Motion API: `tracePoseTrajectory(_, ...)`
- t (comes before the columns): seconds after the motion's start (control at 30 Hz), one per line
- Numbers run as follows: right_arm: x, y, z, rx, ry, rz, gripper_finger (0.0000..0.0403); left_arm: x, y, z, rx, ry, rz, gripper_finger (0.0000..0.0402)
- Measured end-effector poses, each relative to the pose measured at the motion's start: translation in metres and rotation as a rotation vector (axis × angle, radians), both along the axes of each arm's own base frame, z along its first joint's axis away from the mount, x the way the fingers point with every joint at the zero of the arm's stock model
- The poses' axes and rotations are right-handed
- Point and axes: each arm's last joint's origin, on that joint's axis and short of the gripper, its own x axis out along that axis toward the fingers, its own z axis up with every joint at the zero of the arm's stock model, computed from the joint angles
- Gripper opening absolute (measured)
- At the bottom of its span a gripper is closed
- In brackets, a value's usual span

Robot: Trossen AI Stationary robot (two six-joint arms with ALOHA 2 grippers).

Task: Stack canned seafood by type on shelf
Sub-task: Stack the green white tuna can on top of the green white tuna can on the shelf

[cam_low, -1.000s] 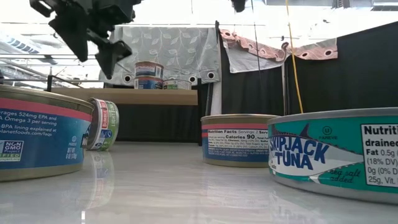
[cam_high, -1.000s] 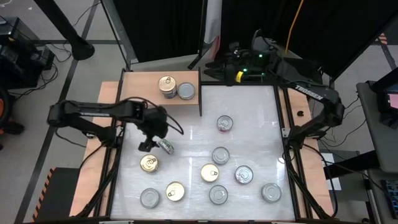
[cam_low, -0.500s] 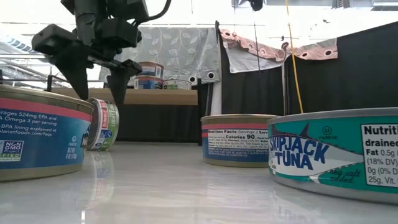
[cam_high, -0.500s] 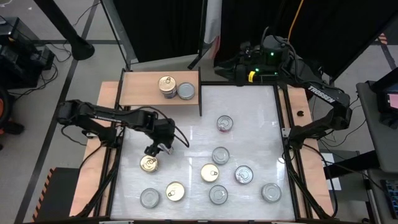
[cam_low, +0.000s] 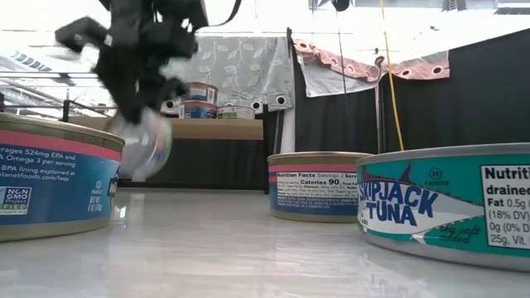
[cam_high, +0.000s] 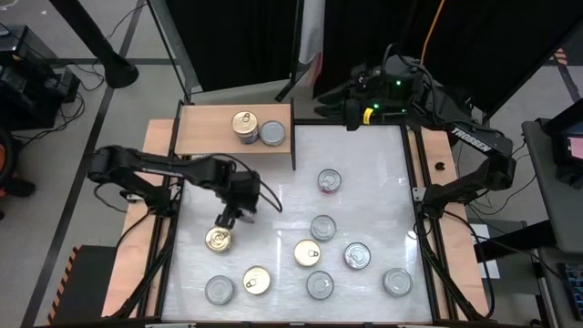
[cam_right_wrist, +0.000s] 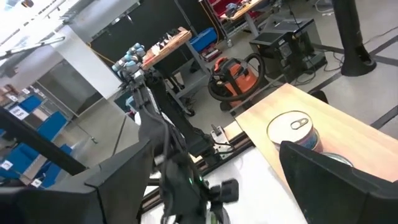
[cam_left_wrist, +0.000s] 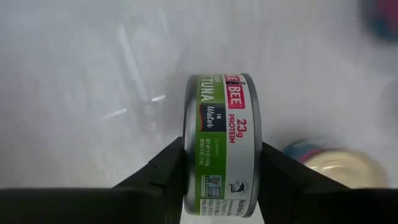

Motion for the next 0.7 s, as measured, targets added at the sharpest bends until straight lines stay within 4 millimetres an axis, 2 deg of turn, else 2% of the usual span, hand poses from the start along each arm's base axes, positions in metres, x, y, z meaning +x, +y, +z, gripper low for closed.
tracePoseTrajectory(0.17,-0.001,0.0,0.001,0.007,-0.007,-0.031,0.034,-0.004,0.008,0.069,-0.062,-0.169,0.201,0.0146)
tracePoseTrajectory(0.27,0.007,0.0,-0.003,-0.011,0.003,-0.017,0.034,-0.01,0.015,0.123,-0.138,-0.397,0.367,0.0148)
tracePoseTrajectory(0.37,0.018,0.006,-0.007,-0.113,0.013,0.04,0.034,-0.022,0.028,0.172,-0.166,-0.64,0.583,0.0157)
tracePoseTrajectory(0.43,0.026,0.011,-0.006,-0.155,-0.023,0.07,0.0338,-0.033,0.035,0.199,-0.162,-0.787,0.683,0.0159)
tracePoseTrajectory(0.53,0.037,0.017,0.001,-0.199,-0.133,0.095,0.0341,-0.05,0.043,0.226,-0.148,-0.936,0.779,0.0158)
tracePoseTrajectory(0.7,0.052,0.023,0.006,-0.238,-0.255,0.11,0.0358,-0.057,0.05,0.245,-0.175,-1.064,0.812,0.0158)
